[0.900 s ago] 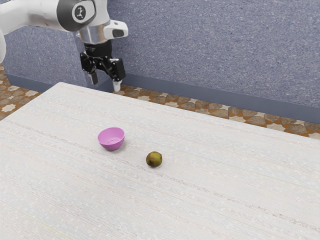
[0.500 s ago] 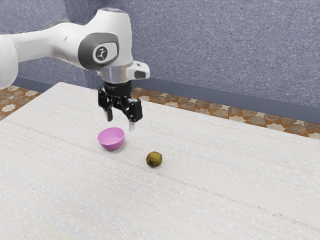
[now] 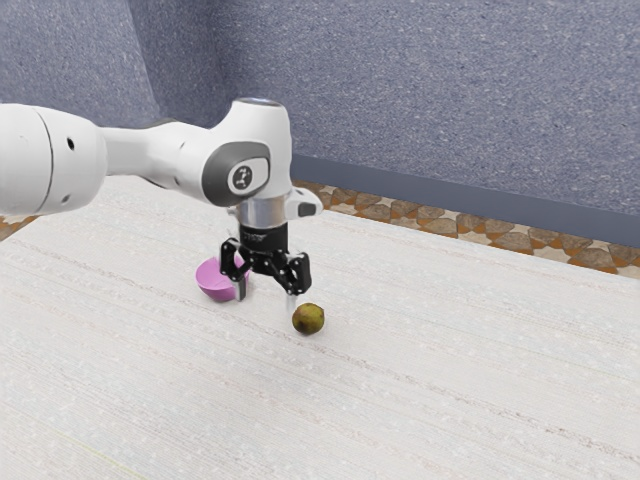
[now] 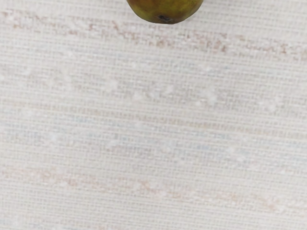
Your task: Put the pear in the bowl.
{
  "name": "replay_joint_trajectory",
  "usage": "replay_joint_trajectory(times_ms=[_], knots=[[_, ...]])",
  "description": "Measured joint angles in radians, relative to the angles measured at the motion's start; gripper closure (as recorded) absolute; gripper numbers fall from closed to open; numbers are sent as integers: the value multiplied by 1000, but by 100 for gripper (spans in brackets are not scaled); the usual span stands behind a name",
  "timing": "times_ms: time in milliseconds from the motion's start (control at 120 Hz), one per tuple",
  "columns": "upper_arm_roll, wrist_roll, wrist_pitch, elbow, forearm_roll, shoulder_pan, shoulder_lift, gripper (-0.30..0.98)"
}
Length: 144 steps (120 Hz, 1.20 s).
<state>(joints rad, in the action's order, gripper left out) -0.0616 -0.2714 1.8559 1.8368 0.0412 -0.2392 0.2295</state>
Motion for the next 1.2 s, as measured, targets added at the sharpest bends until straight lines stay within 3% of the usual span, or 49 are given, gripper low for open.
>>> replay_joint_trajectory(times_ms=[442, 1200], knots=[[-6, 50, 124, -127, 40, 15, 189, 0], [-6, 203, 173, -282, 95, 55, 383, 0]])
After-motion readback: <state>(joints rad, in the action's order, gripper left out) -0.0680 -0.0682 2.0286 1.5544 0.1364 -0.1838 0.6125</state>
